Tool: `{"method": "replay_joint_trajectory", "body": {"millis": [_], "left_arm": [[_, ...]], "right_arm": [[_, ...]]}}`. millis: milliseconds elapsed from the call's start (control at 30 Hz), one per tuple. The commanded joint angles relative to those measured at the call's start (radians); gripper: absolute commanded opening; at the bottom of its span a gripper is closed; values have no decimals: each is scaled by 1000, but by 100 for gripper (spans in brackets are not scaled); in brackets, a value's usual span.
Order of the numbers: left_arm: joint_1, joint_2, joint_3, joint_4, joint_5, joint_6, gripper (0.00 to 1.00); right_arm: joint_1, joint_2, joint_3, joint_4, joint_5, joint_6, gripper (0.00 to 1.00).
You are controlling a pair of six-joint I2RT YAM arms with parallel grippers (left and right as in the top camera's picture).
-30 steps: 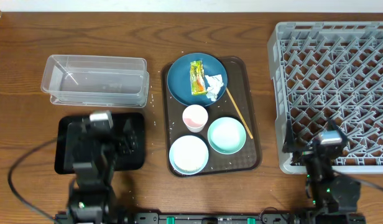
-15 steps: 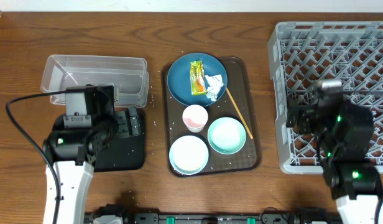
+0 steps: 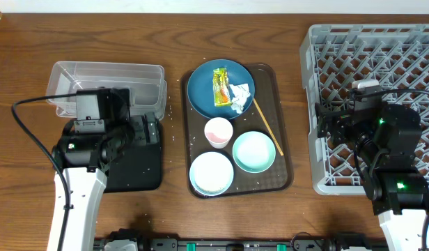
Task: Sort waste into correct bins and load items into the dishwasher rack
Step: 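Reach the left gripper to the yellow wrapper on the blue plate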
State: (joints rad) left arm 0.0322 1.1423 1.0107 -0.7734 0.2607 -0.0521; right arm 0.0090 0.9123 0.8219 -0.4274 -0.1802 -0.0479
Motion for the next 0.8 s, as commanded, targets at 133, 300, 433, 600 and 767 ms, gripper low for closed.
{"method": "replay_joint_trajectory", "body": {"millis": [133,300,433,600,767], "left_arm": [[-36,142,164,36,16,4,90],[-96,343,342,36,16,5,90],[-169,521,497,42,10,6,90],[-252,713,630,105,-83,9,90],[-329,834,634,233,-90,9,90]], "right_arm": [[8,45,22,-5,-7,51,99],[8,64,22,-3,-8,52,99],[8,72,22,-4,-8,55,99],[8,72,22,-3,-8,55,99],[8,72,22,-4,-8,55,99]]}}
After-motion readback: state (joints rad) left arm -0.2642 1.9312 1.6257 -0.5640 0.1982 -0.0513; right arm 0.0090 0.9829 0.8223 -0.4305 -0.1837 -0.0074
